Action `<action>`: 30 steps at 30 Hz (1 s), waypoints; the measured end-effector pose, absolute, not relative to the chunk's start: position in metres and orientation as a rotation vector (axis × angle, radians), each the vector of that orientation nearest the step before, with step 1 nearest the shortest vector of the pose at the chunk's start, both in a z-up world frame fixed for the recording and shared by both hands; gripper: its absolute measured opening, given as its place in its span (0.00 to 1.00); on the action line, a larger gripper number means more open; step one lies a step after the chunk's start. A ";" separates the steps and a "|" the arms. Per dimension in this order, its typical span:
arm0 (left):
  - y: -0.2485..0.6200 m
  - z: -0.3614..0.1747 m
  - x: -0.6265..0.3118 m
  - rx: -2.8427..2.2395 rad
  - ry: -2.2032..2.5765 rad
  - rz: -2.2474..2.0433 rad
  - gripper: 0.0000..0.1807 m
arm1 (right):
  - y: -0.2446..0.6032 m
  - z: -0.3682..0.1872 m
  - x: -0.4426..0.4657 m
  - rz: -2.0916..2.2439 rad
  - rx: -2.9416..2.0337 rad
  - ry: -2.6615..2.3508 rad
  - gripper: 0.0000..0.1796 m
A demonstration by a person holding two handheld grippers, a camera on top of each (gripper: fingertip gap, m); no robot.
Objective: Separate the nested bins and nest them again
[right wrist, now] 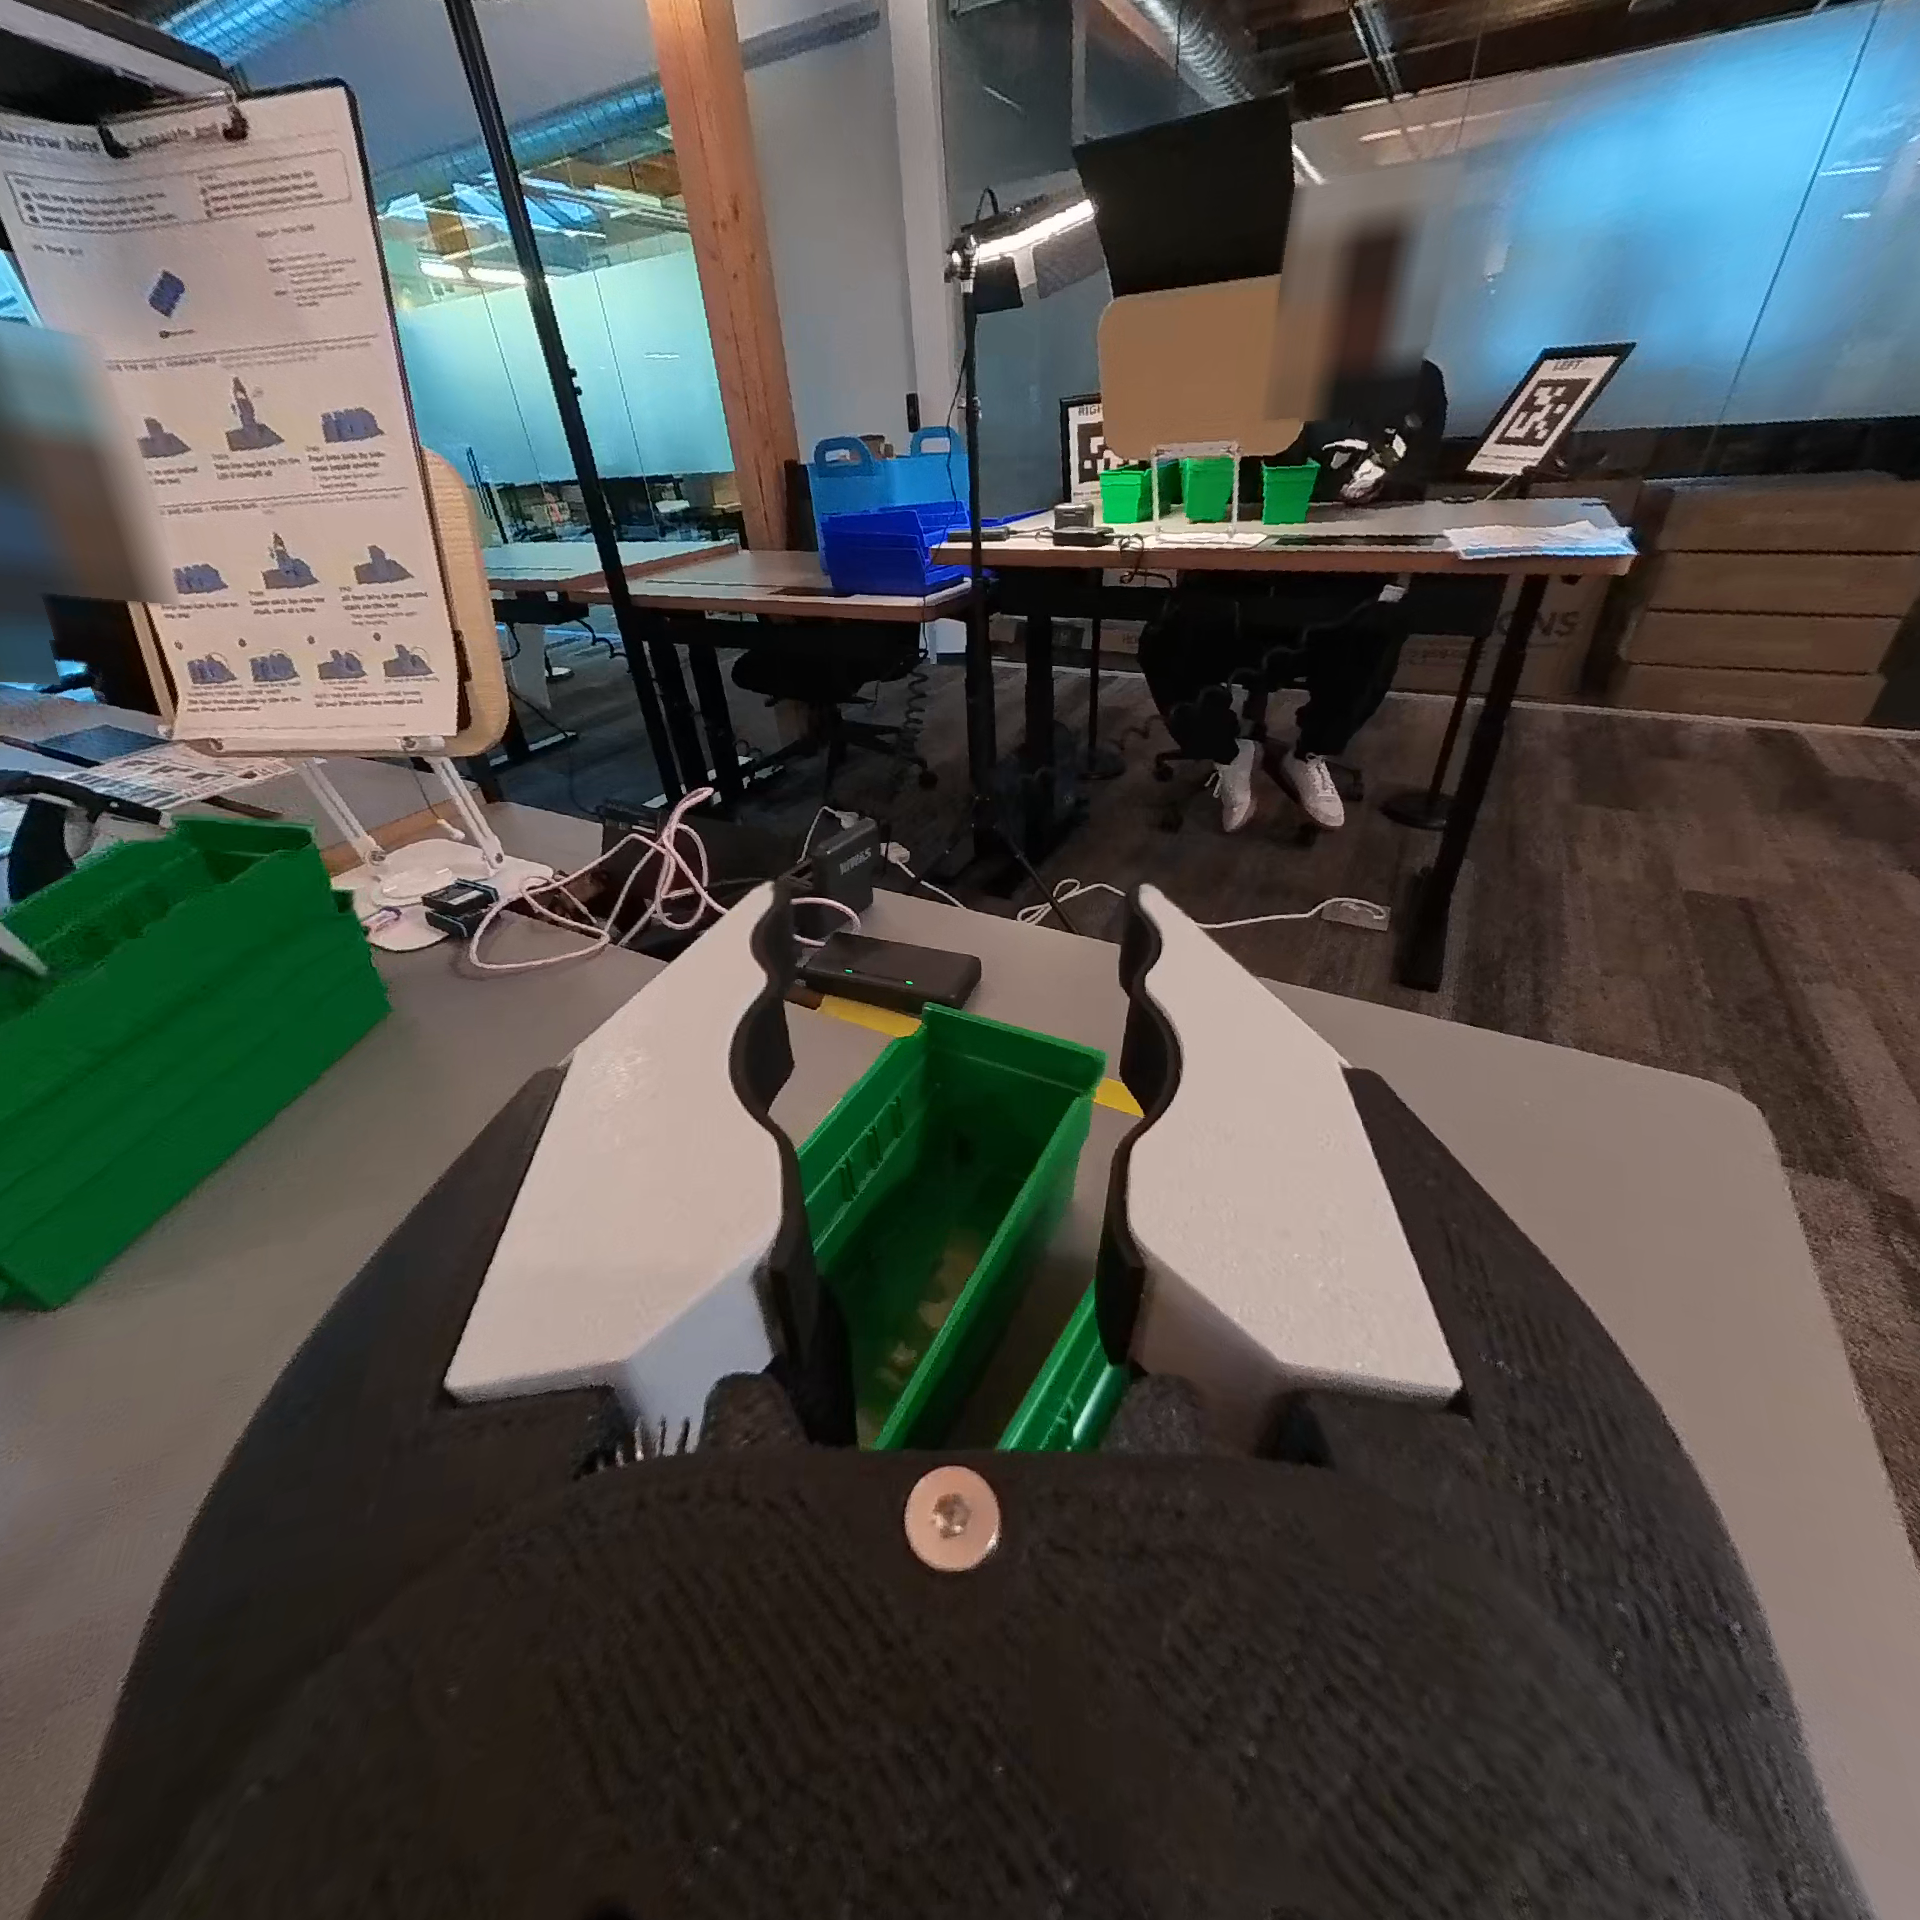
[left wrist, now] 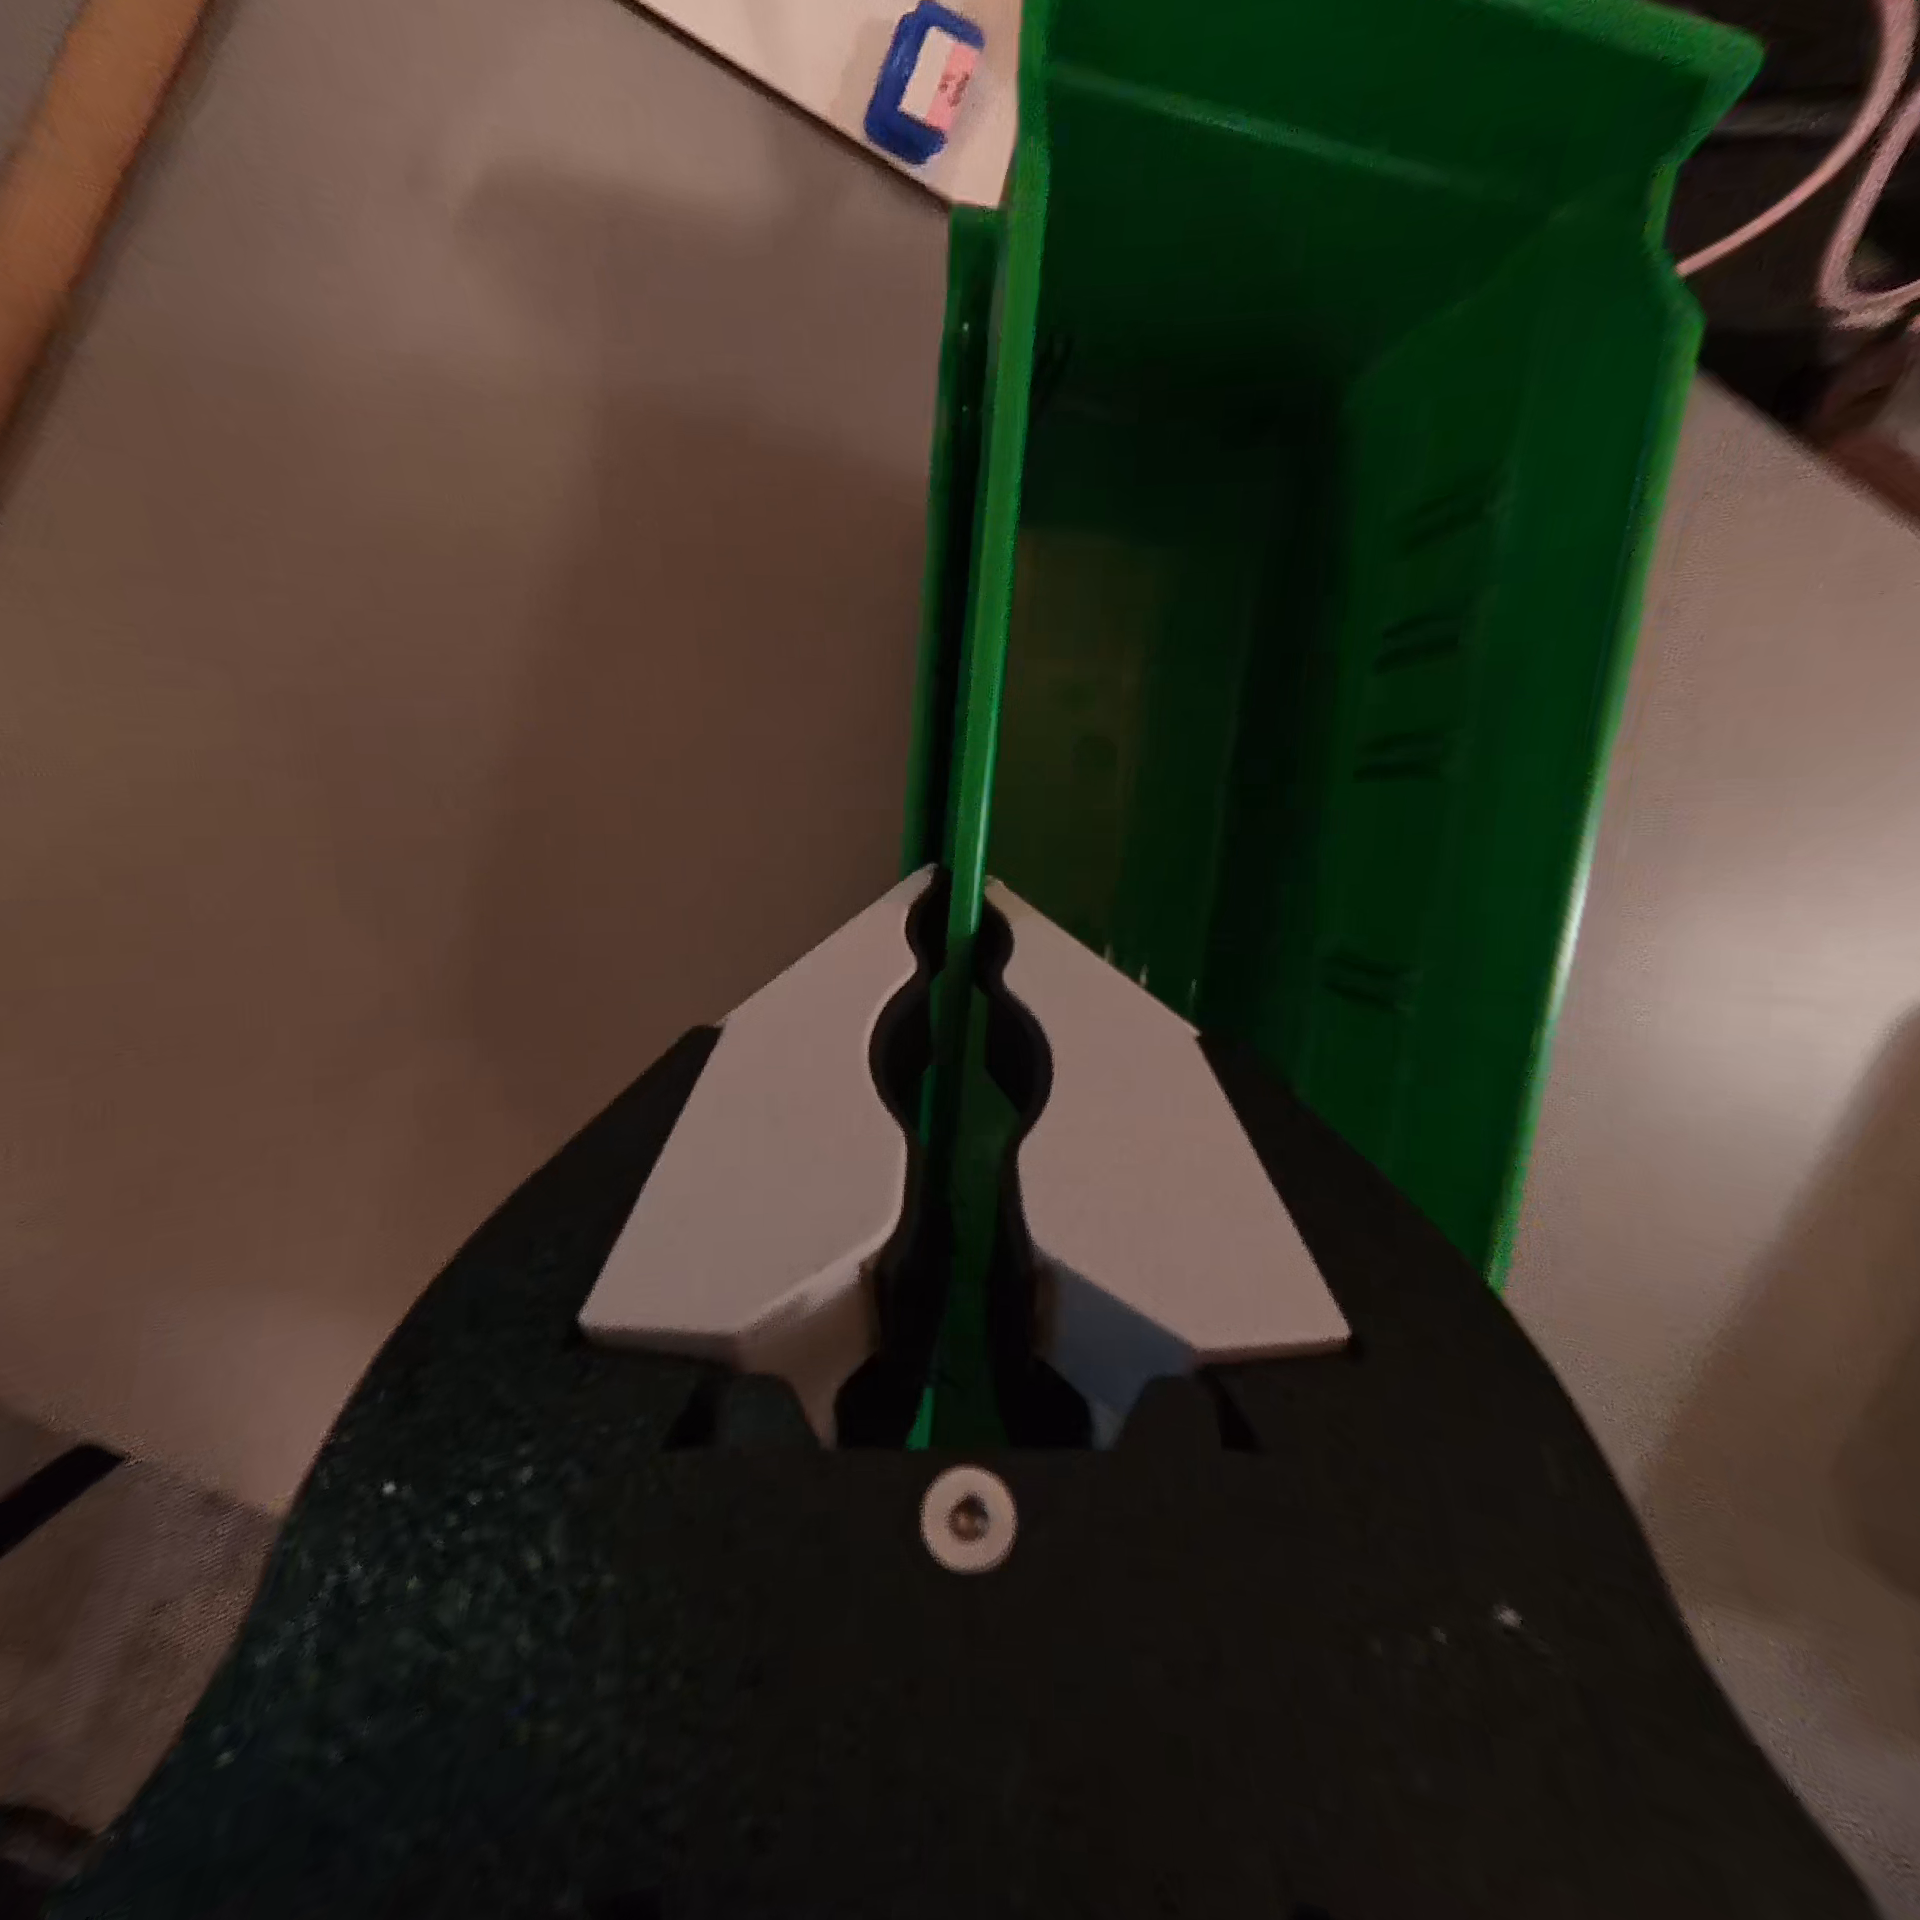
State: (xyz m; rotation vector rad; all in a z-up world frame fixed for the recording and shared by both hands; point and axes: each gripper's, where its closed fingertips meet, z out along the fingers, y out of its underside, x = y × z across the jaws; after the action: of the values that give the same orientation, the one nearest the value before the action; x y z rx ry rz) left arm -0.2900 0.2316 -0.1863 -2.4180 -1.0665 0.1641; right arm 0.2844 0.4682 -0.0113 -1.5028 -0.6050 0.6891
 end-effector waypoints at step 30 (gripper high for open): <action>0.461 -0.232 0.165 -2.614 0.217 -0.485 0.67 | 0.473 -0.011 0.313 0.760 -1.503 -0.508 0.35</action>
State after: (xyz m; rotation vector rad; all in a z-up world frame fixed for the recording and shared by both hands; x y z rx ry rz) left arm 0.1646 0.4612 -0.2321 -2.6140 0.2174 -0.4848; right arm 0.3129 0.4727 -0.0110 -1.5031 -0.5082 0.7600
